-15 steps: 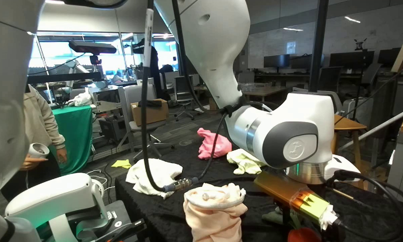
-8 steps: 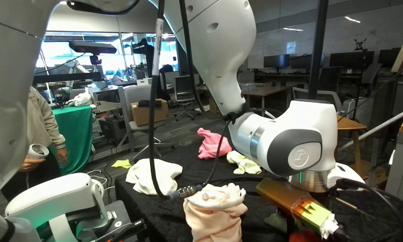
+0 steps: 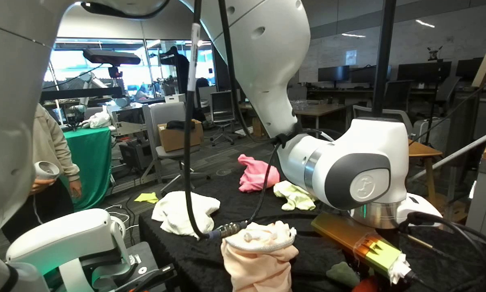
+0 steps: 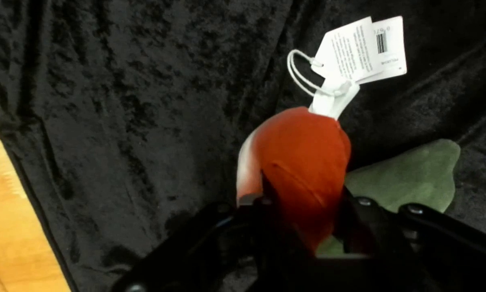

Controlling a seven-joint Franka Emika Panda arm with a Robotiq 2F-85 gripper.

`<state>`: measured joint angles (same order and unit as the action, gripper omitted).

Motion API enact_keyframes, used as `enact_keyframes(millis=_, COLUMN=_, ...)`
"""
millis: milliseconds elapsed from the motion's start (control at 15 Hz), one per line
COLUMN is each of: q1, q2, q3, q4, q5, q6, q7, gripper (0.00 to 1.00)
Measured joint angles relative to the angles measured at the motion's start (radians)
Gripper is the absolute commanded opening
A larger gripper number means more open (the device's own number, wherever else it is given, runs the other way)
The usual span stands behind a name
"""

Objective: Pile the things on the table on top of the peach shirt

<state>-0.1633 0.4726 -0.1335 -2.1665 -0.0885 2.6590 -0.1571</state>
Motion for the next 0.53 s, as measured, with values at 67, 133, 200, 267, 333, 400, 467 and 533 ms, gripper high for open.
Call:
enact_keyframes(millis=67, q1=0.000, q2=-0.004, q3=0.002, q4=0.000, q5=0.000, q6=-0.001, q7=0.000, gripper=0.06)
enact_keyframes(millis=133, q1=0.001, q2=-0.008, q3=0.004, q4=0.000, q5=0.000, q6=-0.003, q7=-0.001, gripper=0.06)
enact_keyframes(millis=200, q1=0.002, q2=-0.012, q3=0.006, q4=0.000, q5=0.000, q6=-0.005, q7=-0.003, gripper=0.03)
enact_keyframes(millis=267, q1=0.004, q2=-0.017, q3=0.010, q4=0.000, q5=0.000, q6=-0.009, q7=-0.004, gripper=0.04)
enact_keyframes(millis=333, q1=0.005, q2=-0.023, q3=0.013, q4=0.000, q5=0.000, q6=-0.018, q7=-0.005, gripper=0.04)
enact_keyframes(millis=400, q1=0.005, q2=-0.031, q3=0.018, q4=-0.001, q5=0.000, q6=-0.029, q7=-0.009, gripper=0.04)
enact_keyframes(millis=467, q1=0.006, q2=-0.040, q3=0.025, q4=-0.001, q5=0.000, q6=-0.044, q7=-0.015, gripper=0.04)
enact_keyframes(millis=533, q1=0.006, q2=-0.053, q3=0.032, q4=-0.004, q5=0.000, q6=-0.059, q7=-0.024, gripper=0.04)
